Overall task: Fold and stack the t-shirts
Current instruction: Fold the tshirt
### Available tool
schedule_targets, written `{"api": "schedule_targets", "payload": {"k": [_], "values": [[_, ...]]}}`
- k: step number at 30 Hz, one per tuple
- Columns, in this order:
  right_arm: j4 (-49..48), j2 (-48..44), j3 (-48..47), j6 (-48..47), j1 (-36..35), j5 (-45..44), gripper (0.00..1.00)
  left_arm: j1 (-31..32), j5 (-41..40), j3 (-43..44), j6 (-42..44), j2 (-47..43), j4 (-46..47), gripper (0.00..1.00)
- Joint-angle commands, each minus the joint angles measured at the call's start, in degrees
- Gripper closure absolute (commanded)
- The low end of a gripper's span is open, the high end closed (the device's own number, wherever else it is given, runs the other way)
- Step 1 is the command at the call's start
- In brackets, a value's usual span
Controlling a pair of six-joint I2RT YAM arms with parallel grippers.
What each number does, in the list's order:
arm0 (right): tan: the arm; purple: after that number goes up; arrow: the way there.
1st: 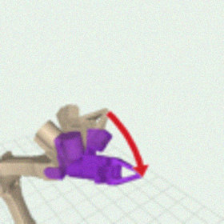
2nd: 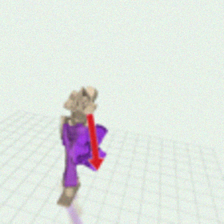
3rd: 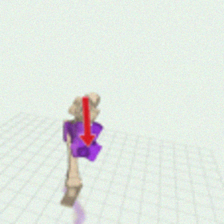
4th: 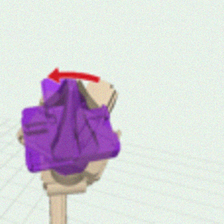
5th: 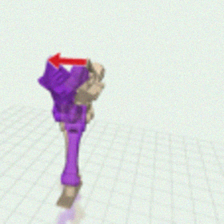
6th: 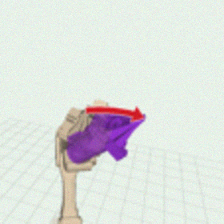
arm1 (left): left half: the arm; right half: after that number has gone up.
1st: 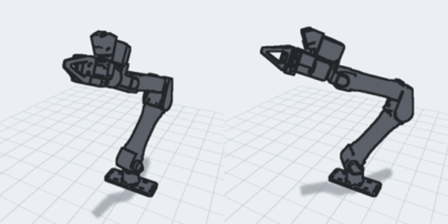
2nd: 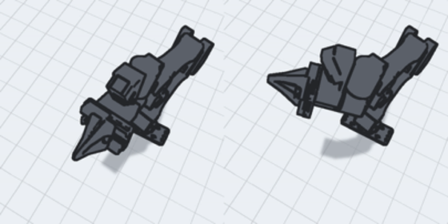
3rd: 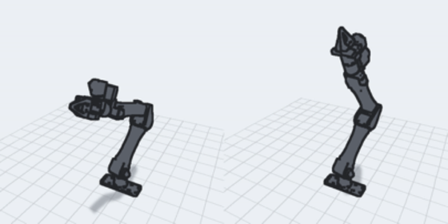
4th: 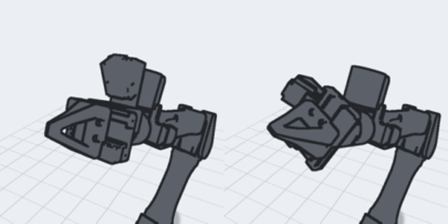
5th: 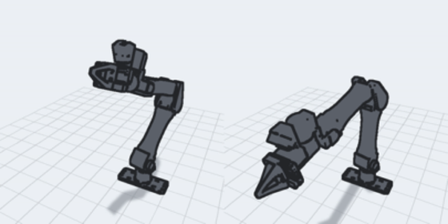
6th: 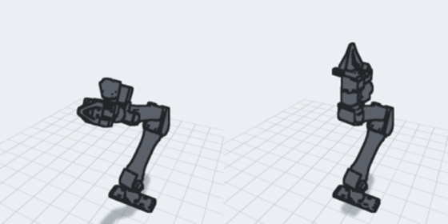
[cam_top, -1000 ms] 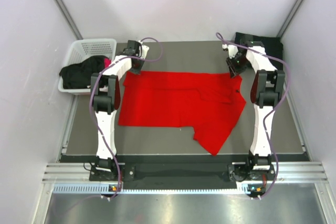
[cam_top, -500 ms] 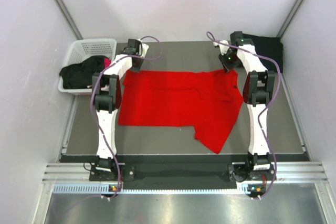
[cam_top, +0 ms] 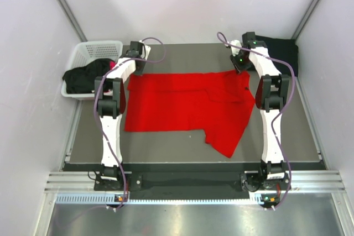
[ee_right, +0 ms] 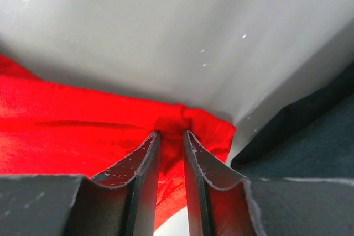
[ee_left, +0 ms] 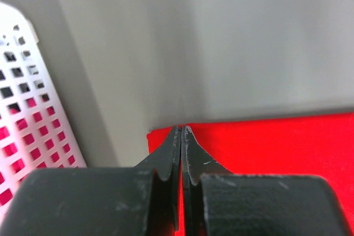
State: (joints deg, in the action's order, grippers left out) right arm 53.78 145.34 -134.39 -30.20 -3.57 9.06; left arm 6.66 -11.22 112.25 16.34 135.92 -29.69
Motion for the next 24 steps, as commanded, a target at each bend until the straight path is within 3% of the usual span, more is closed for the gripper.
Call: {"api": "schedule_targets", "payload": {"k": [1,13,17,19,21,24], "values": [[-4.2,0.5,-1.1,0.1,0.8,-2.3,0.76,-1.7,-2.0,-2.8,-1.0,-2.8,-1.4,1.0],[-3.6,-2.1,-0.2,0.9,1.0,-2.3,0.77,-1.2,-1.8,-6.6,-3.2,-9.3,-2.5,1.0],[-2.2,-12.0,-0.1,0.6,0.7,4.4,0.7,2.0,0.0,-3.5,-3.2,-18.5,-2.7,0.99],[-3.0,-17.1,1.0,-0.9,0.7,9.5,0.66,3.4,2.8,0.7,-2.2,-21.6,-3.1,0.91],[-8.2,-28.8,12.3,-2.9,0.7,13.4,0.61,5.1,4.5,1.9,-2.0,-26.2,-2.1,0.85],[-21.0,-44.7,34.2,-10.2,-0.1,16.5,0.47,5.2,10.2,-1.7,-1.8,-31.2,-1.4,0.54]]}}
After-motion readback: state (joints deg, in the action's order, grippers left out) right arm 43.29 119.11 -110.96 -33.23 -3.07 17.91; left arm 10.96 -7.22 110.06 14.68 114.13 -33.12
